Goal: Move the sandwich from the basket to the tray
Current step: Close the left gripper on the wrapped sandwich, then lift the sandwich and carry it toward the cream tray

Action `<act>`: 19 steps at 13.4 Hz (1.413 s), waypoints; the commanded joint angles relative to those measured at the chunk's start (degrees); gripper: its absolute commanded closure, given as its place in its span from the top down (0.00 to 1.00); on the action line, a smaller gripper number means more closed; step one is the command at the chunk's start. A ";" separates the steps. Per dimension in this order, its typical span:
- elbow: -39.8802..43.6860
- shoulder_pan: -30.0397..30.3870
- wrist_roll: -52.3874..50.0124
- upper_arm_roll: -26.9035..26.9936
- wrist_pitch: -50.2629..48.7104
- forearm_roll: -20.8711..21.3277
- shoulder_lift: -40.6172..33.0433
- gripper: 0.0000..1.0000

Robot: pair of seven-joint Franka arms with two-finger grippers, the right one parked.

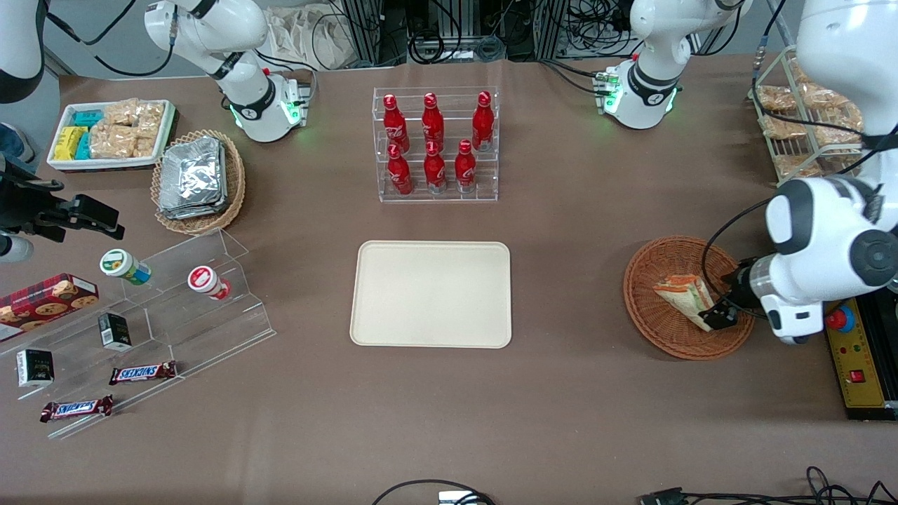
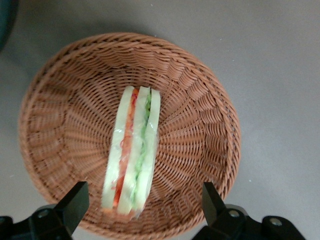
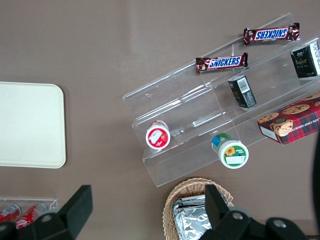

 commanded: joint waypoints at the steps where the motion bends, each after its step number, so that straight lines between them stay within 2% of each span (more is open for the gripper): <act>1: -3.75 0.31 -1.14 -0.18 3.39 0.29 -1.73 1.00; 11: -11.93 0.31 -1.05 0.00 10.43 0.12 -0.86 1.00; 12: -11.93 0.23 -1.05 0.00 10.34 0.21 -0.77 0.90; 13: -11.84 0.23 -1.05 0.00 10.17 0.47 -0.85 0.40; 14: -11.41 -0.12 -1.66 -0.09 9.82 0.38 -0.94 0.04; 15: -11.06 -0.21 -2.80 -0.09 9.73 0.47 -1.03 0.00; 19: -7.55 -0.48 -2.99 -0.35 4.83 0.73 -1.03 0.00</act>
